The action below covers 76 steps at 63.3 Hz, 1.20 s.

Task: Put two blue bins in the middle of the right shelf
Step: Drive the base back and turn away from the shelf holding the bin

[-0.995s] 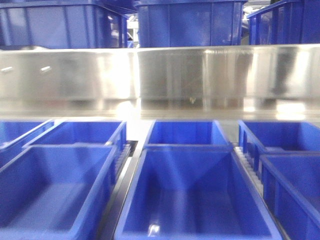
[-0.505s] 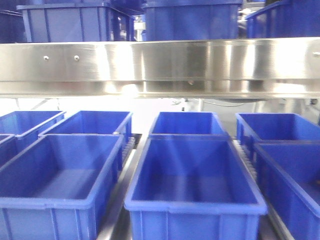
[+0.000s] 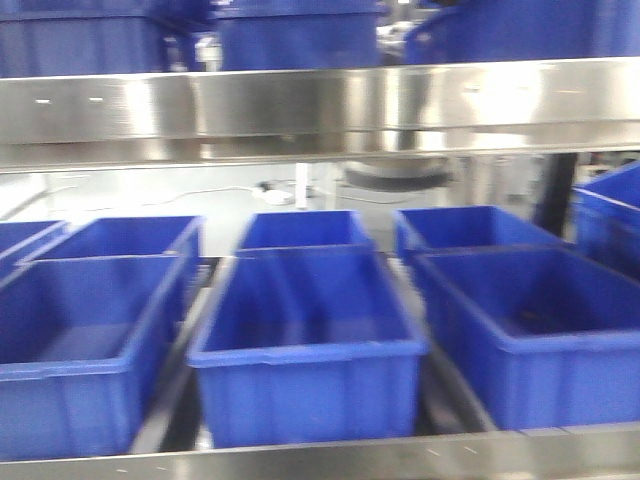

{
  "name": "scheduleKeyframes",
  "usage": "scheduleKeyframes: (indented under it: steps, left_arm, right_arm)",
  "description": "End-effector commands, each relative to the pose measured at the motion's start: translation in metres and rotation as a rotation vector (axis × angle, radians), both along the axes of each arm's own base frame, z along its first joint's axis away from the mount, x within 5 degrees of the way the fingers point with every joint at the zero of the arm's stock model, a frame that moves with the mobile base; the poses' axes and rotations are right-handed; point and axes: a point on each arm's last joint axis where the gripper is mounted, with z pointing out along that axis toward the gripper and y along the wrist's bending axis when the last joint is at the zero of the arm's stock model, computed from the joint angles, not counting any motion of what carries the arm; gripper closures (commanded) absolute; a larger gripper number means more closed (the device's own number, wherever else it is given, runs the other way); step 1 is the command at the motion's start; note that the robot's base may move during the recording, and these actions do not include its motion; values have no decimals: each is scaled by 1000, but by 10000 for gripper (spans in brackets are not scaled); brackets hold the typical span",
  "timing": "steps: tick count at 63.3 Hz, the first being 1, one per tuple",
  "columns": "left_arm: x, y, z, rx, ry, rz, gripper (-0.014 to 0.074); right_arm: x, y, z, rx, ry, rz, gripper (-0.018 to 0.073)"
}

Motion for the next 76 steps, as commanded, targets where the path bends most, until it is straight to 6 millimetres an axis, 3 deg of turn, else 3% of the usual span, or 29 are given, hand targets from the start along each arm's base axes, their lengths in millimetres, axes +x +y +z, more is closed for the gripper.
scheduleKeyframes:
  steps: [1, 76]
  left_arm:
    - [-17, -11, 20, -144, -36, -91, 707]
    - [-17, -11, 20, -144, -36, -91, 707]
  right_arm:
    - [-4, 6, 20, 115, -126, 17, 713]
    - [-4, 6, 20, 115, -126, 17, 713]
